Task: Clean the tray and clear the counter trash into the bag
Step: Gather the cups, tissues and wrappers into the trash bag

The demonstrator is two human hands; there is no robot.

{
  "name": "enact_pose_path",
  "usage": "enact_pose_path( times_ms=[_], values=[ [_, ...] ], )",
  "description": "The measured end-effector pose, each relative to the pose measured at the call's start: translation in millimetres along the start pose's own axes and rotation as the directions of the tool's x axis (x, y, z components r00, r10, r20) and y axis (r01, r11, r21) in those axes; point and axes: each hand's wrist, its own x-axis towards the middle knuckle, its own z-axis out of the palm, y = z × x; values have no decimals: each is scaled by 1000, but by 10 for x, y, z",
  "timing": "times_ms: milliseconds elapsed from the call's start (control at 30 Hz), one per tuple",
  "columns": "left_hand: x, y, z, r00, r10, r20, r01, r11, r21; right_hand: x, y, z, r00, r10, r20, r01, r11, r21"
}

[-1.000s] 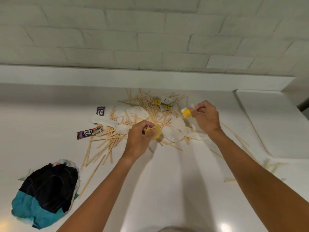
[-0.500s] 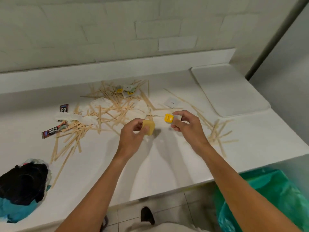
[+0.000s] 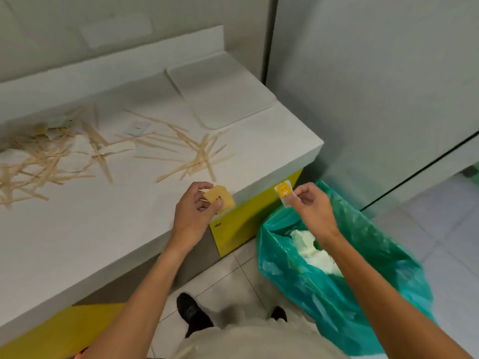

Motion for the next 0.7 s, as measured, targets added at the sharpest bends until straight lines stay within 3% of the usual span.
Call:
enact_pose_path(
  times_ms=[267,433,600,700],
  values=[
    [-201,60,1469,977,70,204,-96,988,121,-1,1072,-1298,941,203,-270,-244,962,-126],
    [-263,135,2180,939,147,310,-188,976,107,-157,1650,-1763,849,458,-263,-509,842,-177],
    [-280,186,2584,933,195,302,-225,972,69,-321,1669,-1909,870,419,-260,-470,864,-182],
    [-229,104,2760,934,149,326,-191,976,101,-358,1563,-1915,903,353,-246,-396,905,-156]
  ],
)
